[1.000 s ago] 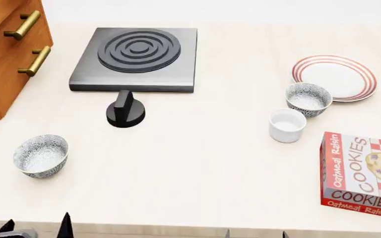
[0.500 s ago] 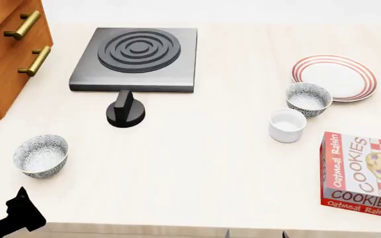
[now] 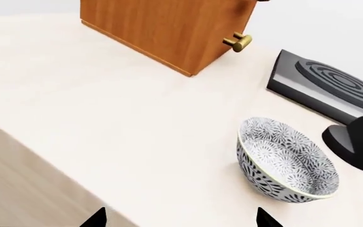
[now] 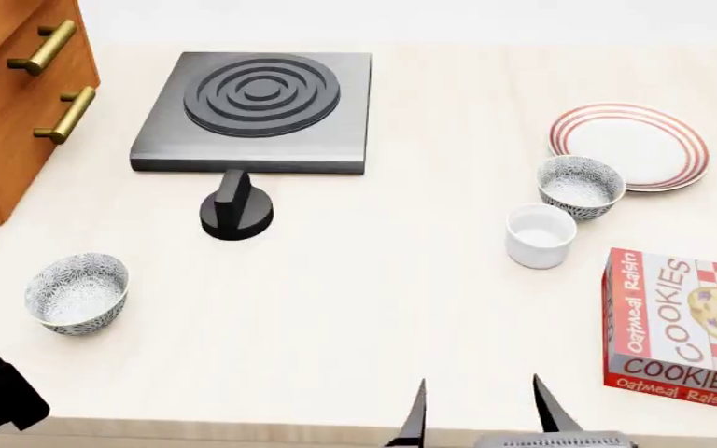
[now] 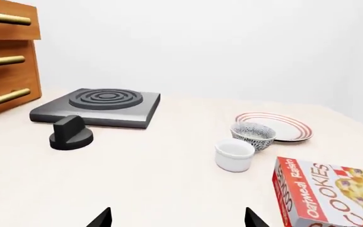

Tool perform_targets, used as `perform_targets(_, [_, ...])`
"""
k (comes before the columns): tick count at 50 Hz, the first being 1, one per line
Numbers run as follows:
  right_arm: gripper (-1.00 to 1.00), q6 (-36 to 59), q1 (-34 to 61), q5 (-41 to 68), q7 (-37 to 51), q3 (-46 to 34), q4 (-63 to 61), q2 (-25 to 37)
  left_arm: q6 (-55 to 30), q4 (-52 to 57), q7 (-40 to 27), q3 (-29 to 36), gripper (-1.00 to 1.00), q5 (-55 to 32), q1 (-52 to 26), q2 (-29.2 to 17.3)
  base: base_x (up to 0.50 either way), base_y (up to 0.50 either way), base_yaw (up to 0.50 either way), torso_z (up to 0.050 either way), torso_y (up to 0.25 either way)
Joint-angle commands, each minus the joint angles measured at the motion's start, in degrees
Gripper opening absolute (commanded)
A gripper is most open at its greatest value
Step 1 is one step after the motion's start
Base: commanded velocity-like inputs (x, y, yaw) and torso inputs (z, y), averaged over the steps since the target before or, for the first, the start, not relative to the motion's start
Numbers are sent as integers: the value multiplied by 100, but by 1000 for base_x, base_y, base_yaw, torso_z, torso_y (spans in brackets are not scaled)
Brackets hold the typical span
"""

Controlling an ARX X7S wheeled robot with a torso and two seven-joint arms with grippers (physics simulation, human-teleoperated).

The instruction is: Pick the akita bowl between the plate and the ramekin and place it on the plate.

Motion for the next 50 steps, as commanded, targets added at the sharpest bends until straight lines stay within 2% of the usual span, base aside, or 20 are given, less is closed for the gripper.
perform_targets(1, [100,1009,479,-6,31,-140,-992,228,143,-146,-59,21,100,25,-31,-22,0,0,0,0,0])
perform_targets(20, [100,1610,1067,149,4,-79,-1678,412,241,-135,-77,126,100,-3,11,-51,0,0,0,0,0])
perform_targets(50, [100,1302,1004,303,114,24,-1715,405,212,-125,-143,228,100,-114,29,-108,0,0,0,0,0])
